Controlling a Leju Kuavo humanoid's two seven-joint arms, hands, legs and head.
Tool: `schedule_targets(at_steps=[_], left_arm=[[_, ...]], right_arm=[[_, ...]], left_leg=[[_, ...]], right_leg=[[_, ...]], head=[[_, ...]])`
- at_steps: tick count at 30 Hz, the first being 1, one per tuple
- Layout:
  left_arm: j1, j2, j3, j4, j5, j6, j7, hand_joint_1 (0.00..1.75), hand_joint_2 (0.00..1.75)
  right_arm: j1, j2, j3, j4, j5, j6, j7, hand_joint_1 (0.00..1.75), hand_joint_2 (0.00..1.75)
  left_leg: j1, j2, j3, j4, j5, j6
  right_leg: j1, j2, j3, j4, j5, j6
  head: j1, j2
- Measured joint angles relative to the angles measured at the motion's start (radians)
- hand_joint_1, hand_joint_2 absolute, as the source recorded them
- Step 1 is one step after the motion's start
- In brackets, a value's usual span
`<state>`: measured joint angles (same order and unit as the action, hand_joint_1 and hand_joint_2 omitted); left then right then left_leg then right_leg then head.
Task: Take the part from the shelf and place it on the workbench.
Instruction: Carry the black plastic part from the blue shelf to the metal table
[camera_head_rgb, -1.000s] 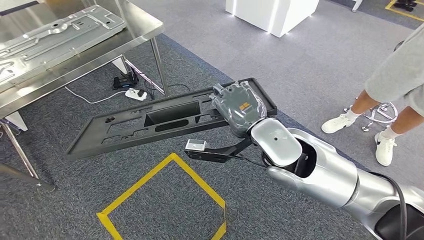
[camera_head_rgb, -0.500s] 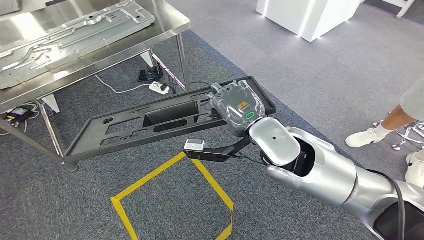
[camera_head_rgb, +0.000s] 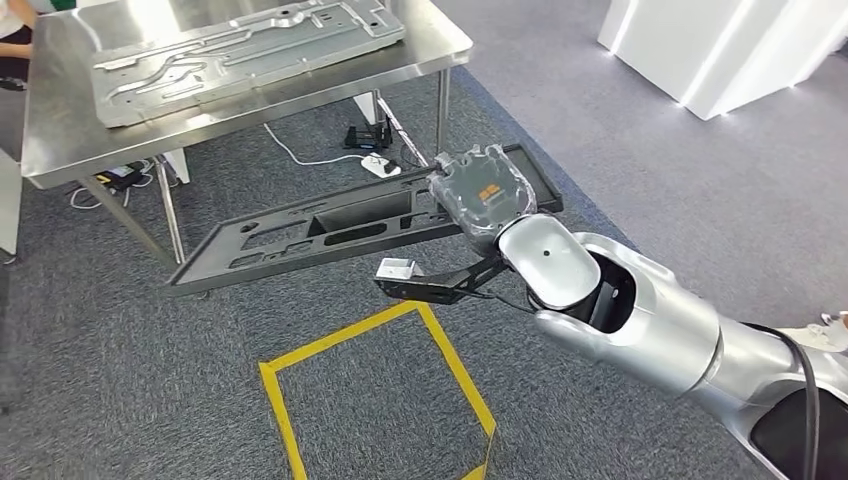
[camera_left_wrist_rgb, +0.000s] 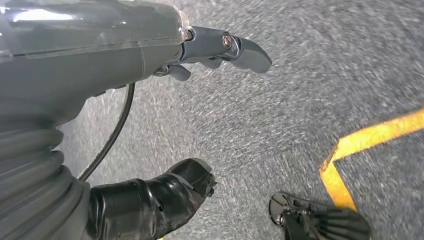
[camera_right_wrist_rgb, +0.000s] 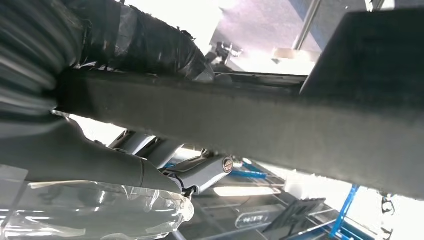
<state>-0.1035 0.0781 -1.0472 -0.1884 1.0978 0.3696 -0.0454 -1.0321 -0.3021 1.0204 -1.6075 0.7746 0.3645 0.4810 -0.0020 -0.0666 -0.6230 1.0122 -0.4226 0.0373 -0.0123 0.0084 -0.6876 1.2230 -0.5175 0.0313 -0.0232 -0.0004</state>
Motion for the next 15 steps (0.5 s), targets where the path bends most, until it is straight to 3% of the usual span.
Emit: schedule_targets(at_steps=[2, 3, 4, 6, 8, 10, 12, 13, 15], left_arm=[[0.0, -0.001, 0.0, 0.0, 0.001, -0.001, 0.0, 0.0, 1.75], [0.001, -0.001, 0.0, 0.0, 0.002, -0.001, -0.001, 0.0, 1.75], [0.003, -0.002, 0.0, 0.0, 0.003, -0.001, 0.0, 0.0, 1.75], [0.008, -0.002, 0.001, 0.0, 0.008, -0.001, 0.002, 0.0, 1.75], [0.012, -0.004, 0.001, 0.0, 0.013, -0.001, 0.006, 0.0, 1.75], [0.011, -0.007, 0.002, 0.0, 0.015, 0.0, 0.007, 0.0, 1.75], [0.01, -0.007, 0.003, 0.0, 0.02, 0.0, 0.009, 0.0, 1.75], [0.011, -0.007, 0.003, 0.0, 0.023, 0.0, 0.01, 0.0, 1.75], [0.013, -0.008, 0.004, 0.0, 0.031, 0.0, 0.012, 0.0, 1.75]], right_arm=[[-0.03, -0.003, 0.0, 0.016, -0.009, 0.012, 0.005, 1.75, 1.75], [-0.043, -0.005, 0.001, 0.023, -0.013, 0.019, 0.01, 1.75, 1.75], [-0.056, -0.006, 0.002, 0.03, -0.016, 0.029, 0.016, 1.75, 1.75], [-0.087, -0.007, 0.007, 0.046, -0.028, 0.06, 0.034, 1.75, 1.75], [-0.119, -0.009, 0.01, 0.067, -0.041, 0.09, 0.053, 1.75, 1.75], [-0.143, -0.014, 0.01, 0.088, -0.048, 0.11, 0.065, 1.75, 1.75], [-0.156, -0.018, 0.011, 0.106, -0.052, 0.118, 0.075, 1.75, 1.75], [-0.161, -0.019, 0.013, 0.114, -0.055, 0.122, 0.082, 1.75, 1.75], [-0.173, -0.023, 0.017, 0.128, -0.06, 0.13, 0.1, 1.75, 1.75]], left_leg=[[0.001, -0.03, -0.006, 0.013, -0.005, -0.008], [0.002, -0.042, -0.011, 0.018, -0.005, -0.013], [0.004, -0.054, -0.017, 0.019, -0.004, -0.02], [0.008, -0.07, -0.027, 0.017, -0.001, -0.033], [0.007, -0.029, -0.049, 0.054, -0.022, -0.042], [0.009, 0.033, -0.105, 0.165, -0.073, -0.05], [0.014, 0.055, -0.159, 0.264, -0.101, -0.057], [0.016, 0.059, -0.163, 0.268, -0.09, -0.058], [0.015, 0.075, -0.114, 0.167, -0.03, -0.056]], right_leg=[[-0.006, 0.041, 0.057, -0.124, 0.052, -0.004], [-0.006, 0.057, 0.074, -0.161, 0.06, -0.006], [-0.005, 0.063, 0.081, -0.176, 0.056, -0.009], [-0.004, 0.041, 0.086, -0.186, 0.059, -0.019], [-0.006, 0.015, 0.093, -0.198, 0.064, -0.033], [-0.002, -0.011, 0.097, -0.203, 0.064, -0.041], [0.003, -0.037, 0.098, -0.202, 0.061, -0.044], [0.004, -0.05, 0.098, -0.201, 0.058, -0.044], [0.005, -0.073, 0.103, -0.198, 0.05, -0.041]], head=[[-0.001, 0.0], [-0.001, 0.0], [-0.001, 0.0], [-0.001, 0.0], [-0.006, 0.0], [-0.01, 0.0], [-0.011, 0.0], [-0.011, 0.0], [-0.011, 0.0]])
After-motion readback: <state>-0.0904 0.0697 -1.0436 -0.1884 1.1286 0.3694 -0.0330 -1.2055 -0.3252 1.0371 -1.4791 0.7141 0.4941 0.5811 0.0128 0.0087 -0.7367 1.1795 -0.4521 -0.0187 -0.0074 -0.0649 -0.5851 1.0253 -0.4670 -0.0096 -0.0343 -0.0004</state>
